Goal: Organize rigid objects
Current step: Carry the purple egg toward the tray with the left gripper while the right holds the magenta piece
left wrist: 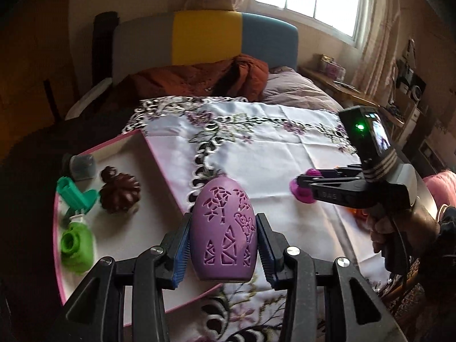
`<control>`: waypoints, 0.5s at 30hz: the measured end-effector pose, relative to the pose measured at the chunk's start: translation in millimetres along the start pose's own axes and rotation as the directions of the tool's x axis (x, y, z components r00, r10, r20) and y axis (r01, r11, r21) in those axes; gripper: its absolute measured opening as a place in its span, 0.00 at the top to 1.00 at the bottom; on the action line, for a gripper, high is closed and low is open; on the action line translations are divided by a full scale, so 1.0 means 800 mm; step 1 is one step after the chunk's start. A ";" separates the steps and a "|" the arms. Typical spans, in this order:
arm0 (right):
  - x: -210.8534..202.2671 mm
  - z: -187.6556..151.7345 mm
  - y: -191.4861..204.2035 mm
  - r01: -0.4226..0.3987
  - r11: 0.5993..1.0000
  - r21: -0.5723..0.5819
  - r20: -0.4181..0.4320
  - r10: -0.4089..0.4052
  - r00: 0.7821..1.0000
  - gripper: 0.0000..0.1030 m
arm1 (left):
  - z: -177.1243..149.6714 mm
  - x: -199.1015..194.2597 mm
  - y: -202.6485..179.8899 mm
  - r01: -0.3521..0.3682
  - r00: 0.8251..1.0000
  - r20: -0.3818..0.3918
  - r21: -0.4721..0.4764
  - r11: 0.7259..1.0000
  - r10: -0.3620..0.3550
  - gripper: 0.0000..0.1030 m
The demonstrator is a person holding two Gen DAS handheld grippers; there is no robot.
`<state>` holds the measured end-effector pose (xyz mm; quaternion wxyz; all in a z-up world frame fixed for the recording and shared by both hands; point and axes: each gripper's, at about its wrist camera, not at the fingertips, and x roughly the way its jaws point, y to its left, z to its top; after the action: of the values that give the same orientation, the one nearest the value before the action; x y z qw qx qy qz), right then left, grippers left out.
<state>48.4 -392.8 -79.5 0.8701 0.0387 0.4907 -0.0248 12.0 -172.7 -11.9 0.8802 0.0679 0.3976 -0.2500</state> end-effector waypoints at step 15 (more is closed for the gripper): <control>-0.001 -0.001 0.003 0.010 1.000 -0.016 0.004 -0.010 1.000 0.68 | -0.026 -0.025 0.088 -0.076 0.997 -0.038 -0.133 0.988 0.071 0.59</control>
<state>47.8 -390.7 -79.2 0.8713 0.0293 0.4892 -0.0253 21.4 -97.6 -16.4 0.8846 0.0273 0.4255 -0.1889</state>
